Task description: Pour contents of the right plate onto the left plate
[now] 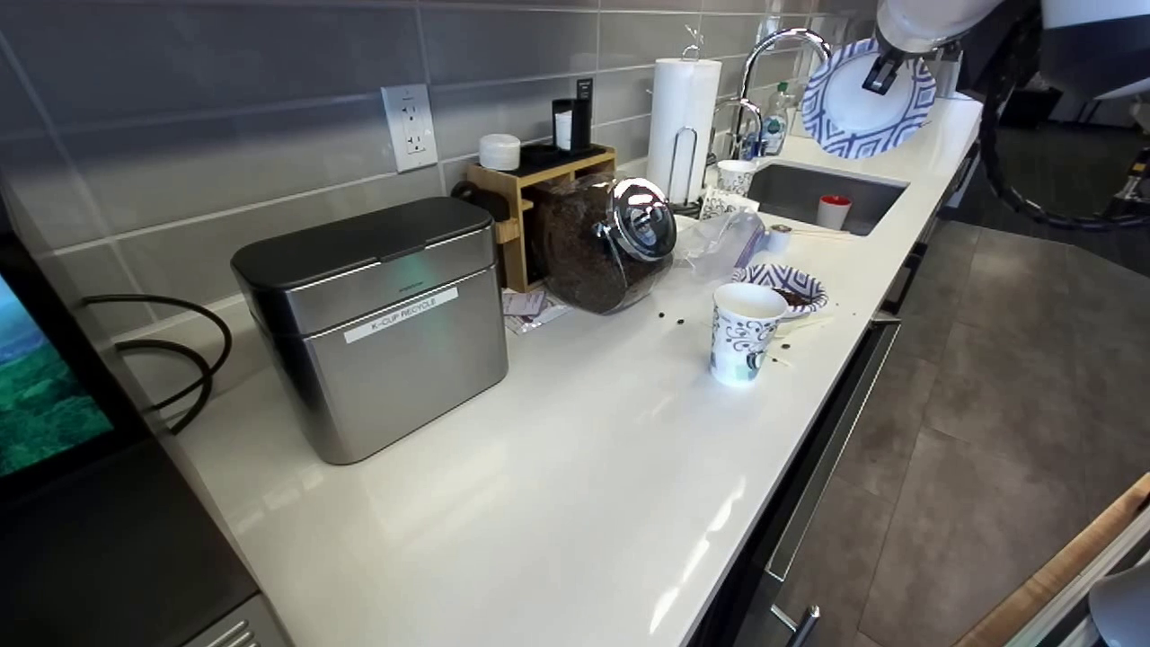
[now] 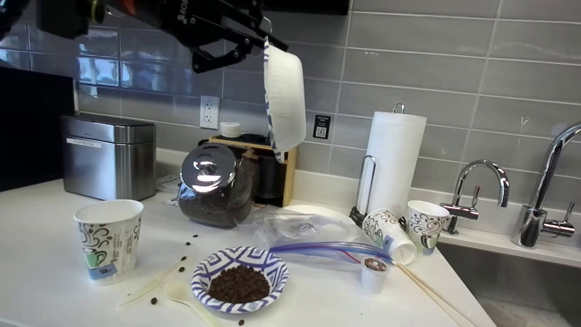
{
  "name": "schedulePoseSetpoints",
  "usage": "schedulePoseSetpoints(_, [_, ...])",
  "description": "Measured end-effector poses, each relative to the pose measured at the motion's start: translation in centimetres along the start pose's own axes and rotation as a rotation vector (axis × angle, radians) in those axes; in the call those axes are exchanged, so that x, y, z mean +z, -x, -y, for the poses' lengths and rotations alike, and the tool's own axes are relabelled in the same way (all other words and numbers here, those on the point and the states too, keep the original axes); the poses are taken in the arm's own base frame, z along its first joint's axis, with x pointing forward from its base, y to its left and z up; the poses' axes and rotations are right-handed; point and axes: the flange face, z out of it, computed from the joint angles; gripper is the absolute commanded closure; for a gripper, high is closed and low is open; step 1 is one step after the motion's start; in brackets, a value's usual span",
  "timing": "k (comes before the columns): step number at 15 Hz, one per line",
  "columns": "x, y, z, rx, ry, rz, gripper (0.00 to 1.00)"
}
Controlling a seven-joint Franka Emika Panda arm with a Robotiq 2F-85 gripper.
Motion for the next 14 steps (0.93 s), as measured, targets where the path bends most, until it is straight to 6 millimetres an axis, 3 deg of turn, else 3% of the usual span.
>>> schedulePoseSetpoints(7, [0.5,0.6,0.1,0.016,-0.032,0.025,0.99])
schedulePoseSetpoints(14, [10.4,5.1,-1.6,0.206,-0.263,0.239,0.99])
